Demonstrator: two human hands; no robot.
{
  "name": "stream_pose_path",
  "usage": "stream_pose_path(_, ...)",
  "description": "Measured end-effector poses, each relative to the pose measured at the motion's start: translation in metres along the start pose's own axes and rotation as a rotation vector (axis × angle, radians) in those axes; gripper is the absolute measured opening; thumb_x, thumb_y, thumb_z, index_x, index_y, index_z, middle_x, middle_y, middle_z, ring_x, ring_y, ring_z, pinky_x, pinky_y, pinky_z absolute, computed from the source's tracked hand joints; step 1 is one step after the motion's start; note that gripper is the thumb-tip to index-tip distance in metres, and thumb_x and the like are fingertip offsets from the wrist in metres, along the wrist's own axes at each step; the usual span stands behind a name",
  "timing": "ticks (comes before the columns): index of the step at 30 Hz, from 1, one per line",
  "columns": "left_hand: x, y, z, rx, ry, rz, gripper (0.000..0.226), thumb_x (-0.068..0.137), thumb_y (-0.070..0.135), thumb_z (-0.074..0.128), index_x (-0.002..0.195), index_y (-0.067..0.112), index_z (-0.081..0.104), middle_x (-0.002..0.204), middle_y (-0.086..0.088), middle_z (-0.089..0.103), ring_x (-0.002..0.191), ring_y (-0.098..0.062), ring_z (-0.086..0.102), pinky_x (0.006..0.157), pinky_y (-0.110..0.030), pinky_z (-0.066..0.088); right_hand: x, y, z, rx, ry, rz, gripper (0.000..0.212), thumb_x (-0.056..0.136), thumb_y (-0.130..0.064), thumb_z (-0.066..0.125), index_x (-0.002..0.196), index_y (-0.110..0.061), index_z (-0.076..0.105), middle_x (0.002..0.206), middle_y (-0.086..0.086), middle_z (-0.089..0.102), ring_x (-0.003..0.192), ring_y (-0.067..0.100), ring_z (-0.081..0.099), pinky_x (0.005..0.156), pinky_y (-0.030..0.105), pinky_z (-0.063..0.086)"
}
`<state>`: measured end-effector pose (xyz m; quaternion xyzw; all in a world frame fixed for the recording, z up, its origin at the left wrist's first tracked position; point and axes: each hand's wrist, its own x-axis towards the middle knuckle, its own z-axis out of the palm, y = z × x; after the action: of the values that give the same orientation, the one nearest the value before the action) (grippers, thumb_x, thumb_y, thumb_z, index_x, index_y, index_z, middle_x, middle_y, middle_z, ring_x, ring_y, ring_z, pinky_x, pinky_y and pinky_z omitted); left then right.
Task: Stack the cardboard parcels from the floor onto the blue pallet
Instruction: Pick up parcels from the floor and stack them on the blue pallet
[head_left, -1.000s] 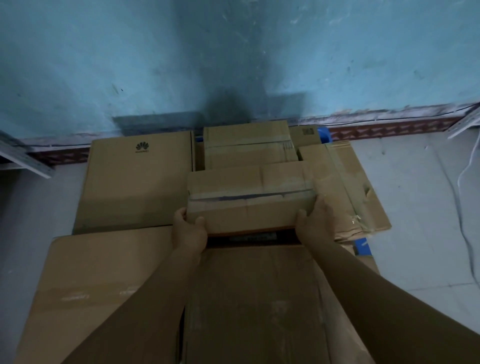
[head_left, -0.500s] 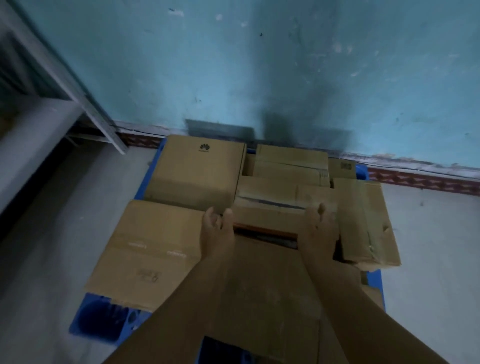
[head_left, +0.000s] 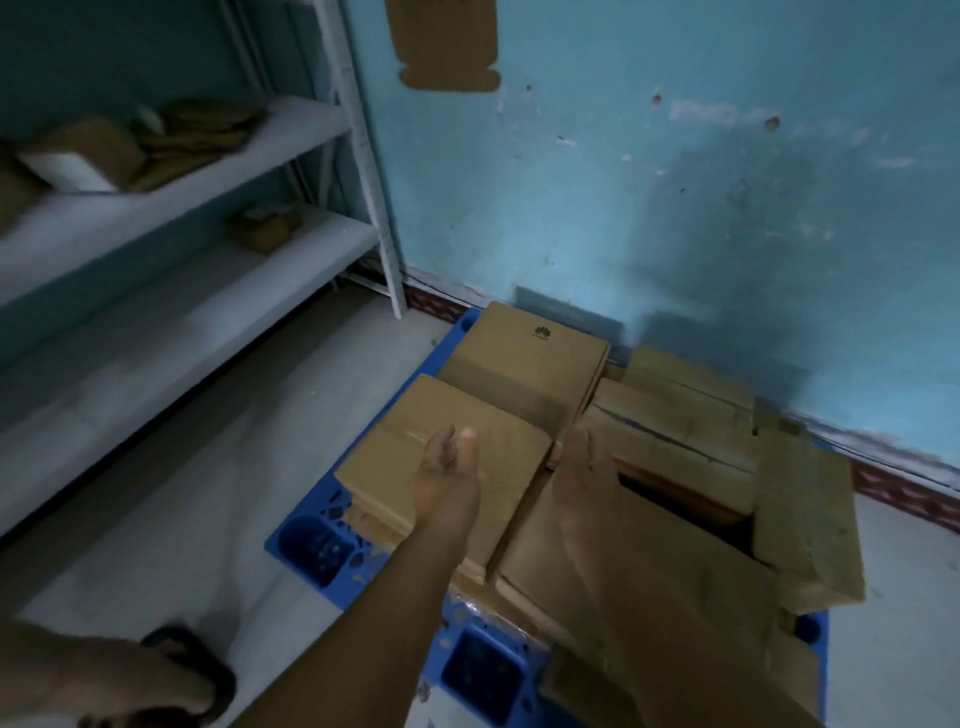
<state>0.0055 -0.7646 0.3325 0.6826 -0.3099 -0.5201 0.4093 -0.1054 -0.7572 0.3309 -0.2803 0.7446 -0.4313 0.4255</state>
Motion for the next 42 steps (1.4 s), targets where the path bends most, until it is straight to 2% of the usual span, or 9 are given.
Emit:
stream_pose_path(3,-0.035,-0.011,-0.050,-0.046,0.078,0.032,0.054,0.096,0.047,0.046,0.144,0.023,0.041,0.141,0.004,0.049,0.124,-0.015,0.047,0.097,-0.023,0.033,-0.054,-0.002,0.013,-0.001,-0.090,-0.103,0.045,0.104,-0.033,0.030,0.140,-0.009,0.043,0.140,0.011,0.048,0.125,0.025,0.045,0.094,0.025,0.031)
stream_pose_path(8,-0.091,-0.027,-0.123,-0.150,0.215,0.090,0.050,0.097,0.042,0.048,0.141,0.020,0.044,0.138,0.002,0.052,0.109,-0.006,0.048,0.098,-0.021,0.036,-0.139,0.003,0.039,0.000,-0.222,-0.178,0.045,0.103,-0.035,0.033,0.133,-0.007,0.050,0.134,0.013,0.053,0.115,0.022,0.051,0.087,0.024,0.033)
stream_pose_path(11,-0.120,-0.041,-0.162,-0.227,0.298,0.081,0.051,0.096,0.042,0.048,0.142,0.020,0.044,0.138,0.000,0.052,0.121,-0.016,0.052,0.107,-0.037,0.040,-0.181,0.010,0.054,-0.035,-0.313,-0.237,0.048,0.103,-0.038,0.031,0.137,-0.009,0.048,0.139,0.011,0.050,0.120,0.020,0.048,0.092,0.025,0.033)
stream_pose_path(13,-0.139,-0.051,-0.185,-0.288,0.376,0.079,0.049,0.098,0.039,0.047,0.142,0.018,0.043,0.138,-0.003,0.052,0.124,-0.020,0.051,0.104,-0.032,0.040,-0.206,0.015,0.065,-0.089,-0.395,-0.237,0.051,0.102,-0.042,0.028,0.140,-0.012,0.045,0.144,0.009,0.046,0.130,0.025,0.043,0.096,0.027,0.032)
stream_pose_path(17,-0.178,-0.072,-0.224,-0.399,0.540,0.062,0.048,0.098,0.038,0.047,0.142,0.017,0.042,0.138,-0.001,0.051,0.122,-0.016,0.052,0.090,-0.023,0.037,-0.251,0.029,0.086,-0.122,-0.551,-0.269,0.050,0.102,-0.043,0.030,0.136,-0.013,0.049,0.140,0.008,0.050,0.128,0.025,0.046,0.100,0.032,0.034)
stream_pose_path(23,-0.241,-0.121,-0.263,-0.488,0.829,-0.002,0.045,0.096,0.046,0.047,0.135,0.023,0.052,0.131,-0.001,0.059,0.121,-0.018,0.054,0.104,-0.033,0.041,-0.318,0.061,0.101,-0.255,-0.840,-0.309,0.049,0.101,-0.042,0.031,0.129,-0.010,0.055,0.133,0.008,0.057,0.121,0.024,0.052,0.094,0.031,0.037)
stream_pose_path(28,-0.300,-0.173,-0.275,-0.680,1.044,-0.071,0.045,0.097,0.046,0.043,0.132,0.018,0.051,0.125,0.002,0.058,0.114,-0.015,0.058,0.102,-0.036,0.042,-0.369,0.100,0.095,-0.399,-1.085,-0.405,0.050,0.102,-0.043,0.027,0.129,-0.011,0.055,0.129,0.008,0.058,0.114,0.021,0.053,0.085,0.026,0.033)
stream_pose_path(34,-0.381,-0.237,-0.302,-0.837,1.305,-0.143,0.046,0.097,0.046,0.043,0.135,0.021,0.049,0.111,0.007,0.059,0.107,-0.013,0.056,0.101,-0.034,0.042,-0.454,0.162,0.097,-0.559,-1.332,-0.461,0.054,0.101,-0.045,0.029,0.133,-0.009,0.052,0.138,0.011,0.053,0.126,0.026,0.048,0.102,0.034,0.036)
stream_pose_path(42,-0.489,-0.319,-0.363,-0.976,1.566,-0.220,0.048,0.096,0.049,0.043,0.136,0.023,0.048,0.131,0.000,0.055,0.119,-0.017,0.052,0.093,-0.032,0.041,-0.592,0.241,0.098,-0.680,-1.603,-0.469,0.054,0.100,-0.045,0.032,0.132,-0.006,0.052,0.135,0.011,0.055,0.124,0.026,0.051,0.103,0.035,0.038)
